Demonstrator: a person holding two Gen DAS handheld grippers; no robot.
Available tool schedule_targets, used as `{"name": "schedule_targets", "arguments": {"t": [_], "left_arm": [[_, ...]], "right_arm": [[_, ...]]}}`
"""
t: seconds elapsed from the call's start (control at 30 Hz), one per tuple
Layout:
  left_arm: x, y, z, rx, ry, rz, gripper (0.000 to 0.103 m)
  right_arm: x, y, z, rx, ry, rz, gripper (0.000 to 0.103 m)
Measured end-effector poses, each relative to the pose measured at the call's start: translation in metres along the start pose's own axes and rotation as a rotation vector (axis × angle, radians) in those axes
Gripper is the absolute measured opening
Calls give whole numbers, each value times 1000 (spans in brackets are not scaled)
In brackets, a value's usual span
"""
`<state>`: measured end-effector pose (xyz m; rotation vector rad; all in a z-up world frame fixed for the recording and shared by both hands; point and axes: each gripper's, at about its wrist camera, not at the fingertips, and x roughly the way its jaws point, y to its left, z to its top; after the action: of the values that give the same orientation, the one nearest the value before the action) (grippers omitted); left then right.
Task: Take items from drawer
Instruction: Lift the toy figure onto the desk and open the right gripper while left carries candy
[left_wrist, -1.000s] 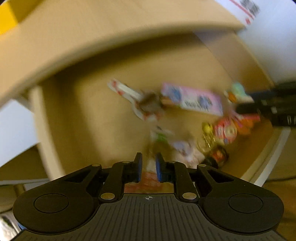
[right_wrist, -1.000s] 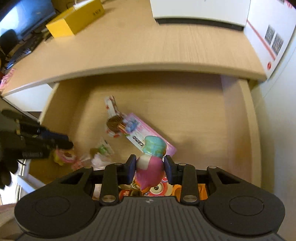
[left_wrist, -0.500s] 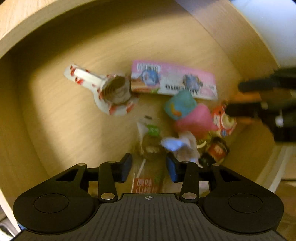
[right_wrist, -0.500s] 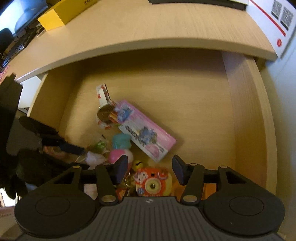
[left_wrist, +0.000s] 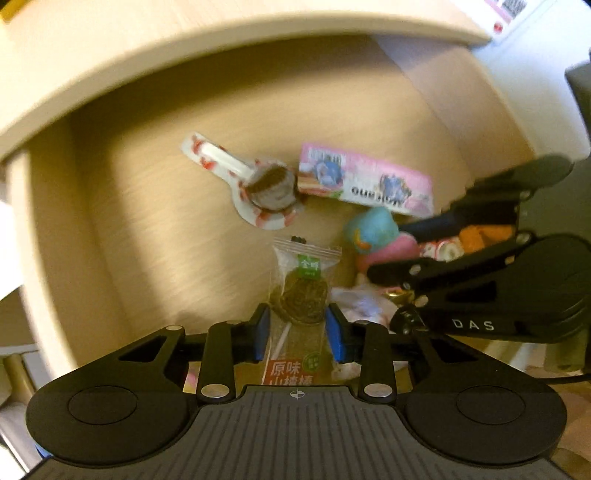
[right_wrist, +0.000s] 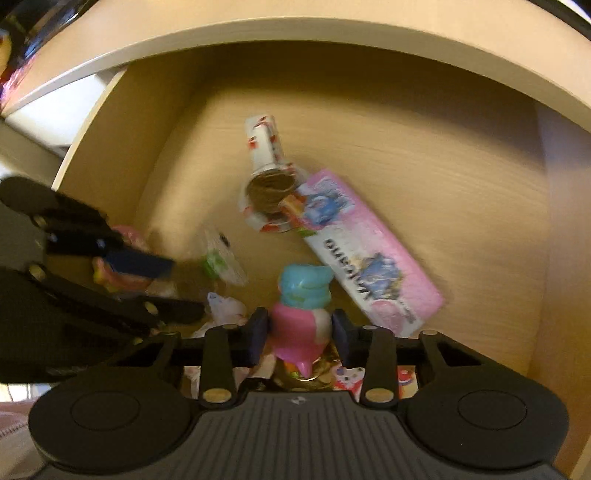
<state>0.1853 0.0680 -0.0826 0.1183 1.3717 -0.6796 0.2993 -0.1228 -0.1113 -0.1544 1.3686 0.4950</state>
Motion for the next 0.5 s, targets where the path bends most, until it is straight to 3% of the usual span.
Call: {"name": "schedule_targets", "arguments": {"t": [0.13,0.27,0.4,0.5], "left_arm": [[-47,-13,7,24,-94,-49,36],[-95,-34,47,105,-246,-67,36],[-124,-47,106,149,-399,-68,36],[-118,-44,158,114,-467,-92,36]], "right_arm": [[-41,-1,-14,39,-89,9,35],[-109,-18,-25,123,-247,22,35],[-159,-41,-6,174,-421,-26,35],[-173,-64,22,215,-512,-68,35]]}}
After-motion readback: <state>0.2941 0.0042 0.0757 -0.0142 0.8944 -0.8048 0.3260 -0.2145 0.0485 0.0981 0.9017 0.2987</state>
